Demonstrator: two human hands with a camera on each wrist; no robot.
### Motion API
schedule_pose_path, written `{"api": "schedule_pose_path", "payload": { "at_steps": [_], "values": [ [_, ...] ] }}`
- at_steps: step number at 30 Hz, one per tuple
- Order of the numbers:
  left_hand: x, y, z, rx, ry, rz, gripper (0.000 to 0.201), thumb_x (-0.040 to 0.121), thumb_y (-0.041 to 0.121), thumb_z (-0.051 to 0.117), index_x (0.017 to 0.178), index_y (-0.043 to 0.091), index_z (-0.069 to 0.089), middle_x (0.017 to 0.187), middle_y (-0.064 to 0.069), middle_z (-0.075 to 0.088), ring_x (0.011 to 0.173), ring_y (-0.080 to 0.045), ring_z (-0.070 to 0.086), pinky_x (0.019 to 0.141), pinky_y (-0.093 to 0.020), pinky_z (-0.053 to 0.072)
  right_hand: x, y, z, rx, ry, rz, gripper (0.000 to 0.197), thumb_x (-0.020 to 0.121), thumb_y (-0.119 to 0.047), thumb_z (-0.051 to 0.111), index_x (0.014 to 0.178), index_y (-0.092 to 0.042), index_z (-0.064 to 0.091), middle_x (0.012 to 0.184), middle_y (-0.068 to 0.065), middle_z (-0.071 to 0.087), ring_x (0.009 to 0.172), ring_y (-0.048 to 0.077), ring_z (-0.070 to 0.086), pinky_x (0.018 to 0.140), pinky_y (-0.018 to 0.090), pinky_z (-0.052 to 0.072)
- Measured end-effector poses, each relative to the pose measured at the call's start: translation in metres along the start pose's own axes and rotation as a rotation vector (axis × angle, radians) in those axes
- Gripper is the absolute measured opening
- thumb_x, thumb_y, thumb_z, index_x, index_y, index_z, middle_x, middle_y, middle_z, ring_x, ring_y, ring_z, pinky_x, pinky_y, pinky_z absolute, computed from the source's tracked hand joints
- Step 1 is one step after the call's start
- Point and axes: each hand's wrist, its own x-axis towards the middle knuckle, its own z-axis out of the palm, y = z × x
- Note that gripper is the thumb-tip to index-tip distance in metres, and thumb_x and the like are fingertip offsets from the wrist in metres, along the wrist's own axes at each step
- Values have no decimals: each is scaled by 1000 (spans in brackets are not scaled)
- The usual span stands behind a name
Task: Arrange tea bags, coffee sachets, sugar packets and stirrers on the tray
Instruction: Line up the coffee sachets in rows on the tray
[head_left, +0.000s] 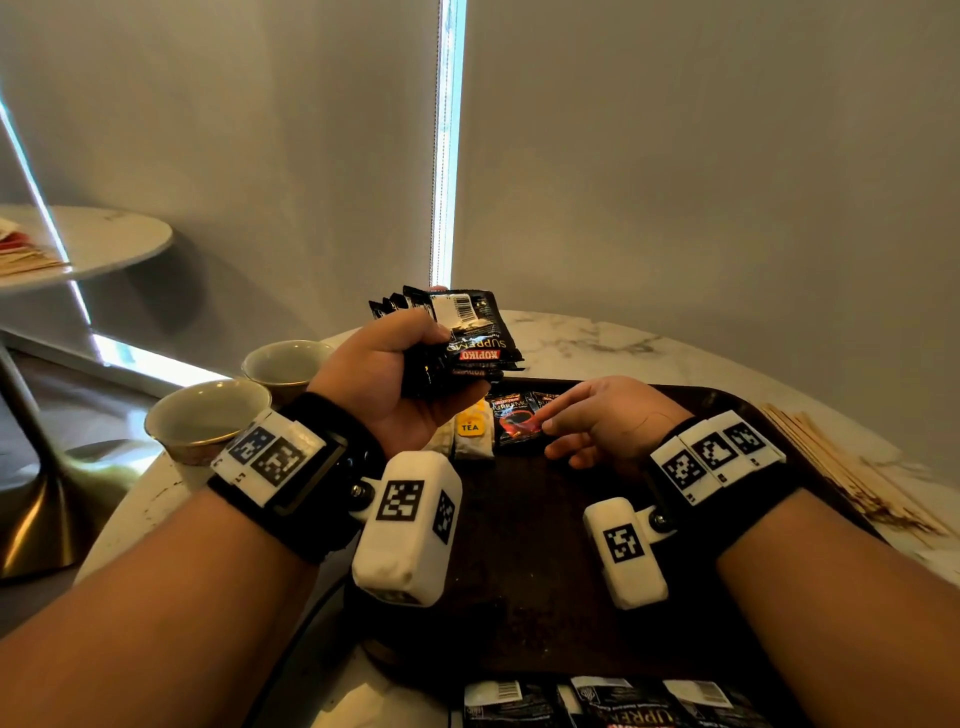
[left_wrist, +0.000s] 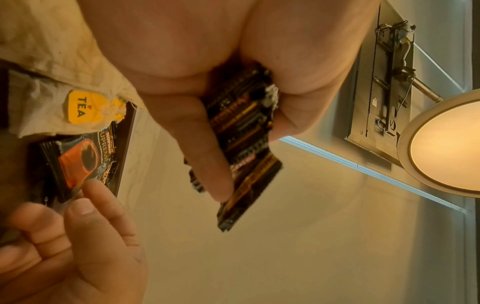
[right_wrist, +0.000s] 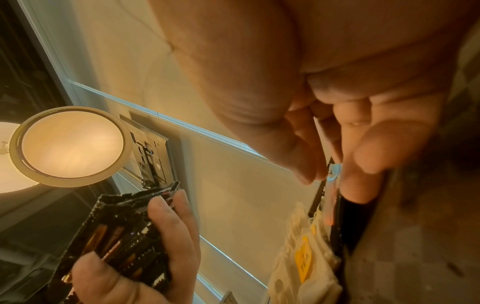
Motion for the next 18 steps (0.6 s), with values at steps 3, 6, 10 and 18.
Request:
{"api": "schedule_pose_path", "payload": {
  "at_steps": [3, 6, 10, 18],
  "values": [
    [0, -1, 0, 1, -2, -4, 44, 92, 11, 50, 135, 0, 51, 97, -19, 65, 65, -24, 73, 50, -29, 58, 1, 2, 0, -25, 54, -28, 13, 90, -9, 70, 102, -7, 70, 103, 16, 73, 78, 20, 69, 61, 27, 52],
    [-1, -1, 1, 5, -1, -14, 48, 92, 11, 50, 138, -2, 49, 95, -19, 64, 64, -24, 73, 49, -28, 57, 3, 1, 0, -17, 68, -28, 12, 92, -14, 68, 102, -8, 68, 105, 15, 71, 73, 19, 66, 57, 26, 48],
    [-2, 0, 3, 10, -9, -25, 54, 88, 11, 52, 140, -3, 47, 96, -20, 63, 65, -24, 73, 48, -28, 57, 5, 2, 0, -2, 83, -36, 12, 93, -12, 63, 103, -7, 69, 104, 15, 71, 71, 19, 66, 54, 26, 48],
    [-4, -3, 6, 36, -36, -41, 68, 70, 14, 60, 135, -4, 49, 95, -21, 64, 63, -25, 72, 46, -27, 56, -6, -5, -7, 122, 133, -441, 25, 89, 0, 66, 96, -23, 74, 87, 4, 69, 57, 7, 58, 46, 17, 42]
  ]
}}
